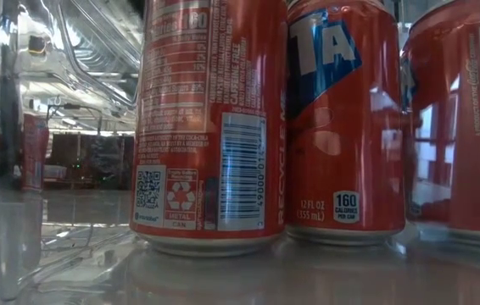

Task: Sort soda cans
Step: Put the red soda can into the bottom transparent bin

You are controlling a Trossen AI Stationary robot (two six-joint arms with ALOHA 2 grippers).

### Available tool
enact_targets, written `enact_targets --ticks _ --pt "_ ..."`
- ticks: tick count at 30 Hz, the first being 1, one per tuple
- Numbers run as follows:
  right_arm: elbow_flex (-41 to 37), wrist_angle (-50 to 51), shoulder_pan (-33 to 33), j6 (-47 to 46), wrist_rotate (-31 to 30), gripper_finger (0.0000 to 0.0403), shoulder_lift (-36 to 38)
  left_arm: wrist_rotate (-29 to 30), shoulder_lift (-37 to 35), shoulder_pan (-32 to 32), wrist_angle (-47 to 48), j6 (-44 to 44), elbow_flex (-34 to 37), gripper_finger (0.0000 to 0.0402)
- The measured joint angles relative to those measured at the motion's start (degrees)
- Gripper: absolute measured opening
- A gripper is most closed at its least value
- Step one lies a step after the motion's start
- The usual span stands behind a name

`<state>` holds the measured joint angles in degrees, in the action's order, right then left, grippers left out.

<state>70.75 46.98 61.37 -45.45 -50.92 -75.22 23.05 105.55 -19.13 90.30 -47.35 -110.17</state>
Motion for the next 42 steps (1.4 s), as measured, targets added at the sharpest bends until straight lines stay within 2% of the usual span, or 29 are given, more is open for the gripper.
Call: enact_targets --ticks 4,11,14,17,22,31,37,42 --pt "-3.3 -0.1 -3.2 -1.7 3.1 0.0001 0.0 -0.8 -6.2 3.7 -0.1 -0.3 9.2 0.0333" --pt "-8.4 -0.8 -9.4 -2.2 3.8 0.0001 0.0 -1.8 -19.9 11.7 -0.2 -3.1 26.0 0.0333" --pt "-9.8 -0.8 -12.6 -0.9 3.9 0.0001 0.0 -5.2 -23.7 16.3 -0.3 -1.9 30.9 0.0333" --pt "-10.9 -0.8 -15.7 -0.5 4.9 0.0001 0.0 -7.6 -25.8 20.3 -0.3 2.5 34.7 0.0333" --pt "-12.2 -1.0 -18.7 -0.3 8.5 0.0001 0.0 -8.0 -27.6 26.8 -0.3 9.1 39.3 0.0333" --pt "-14.0 -5.5 -18.6 -0.7 15.5 0.0001 0.0 -9.2 -30.9 36.6 -0.3 20.4 46.8 0.0333" --pt "-14.3 -7.6 -18.6 -0.7 16.0 0.0001 0.0 -10.2 -35.2 40.1 -0.3 25.1 51.8 0.0333" --pt "-14.3 -8.6 -18.6 -0.7 15.4 0.0001 0.0 -10.9 -39.3 43.1 -0.4 25.5 57.4 0.0333"
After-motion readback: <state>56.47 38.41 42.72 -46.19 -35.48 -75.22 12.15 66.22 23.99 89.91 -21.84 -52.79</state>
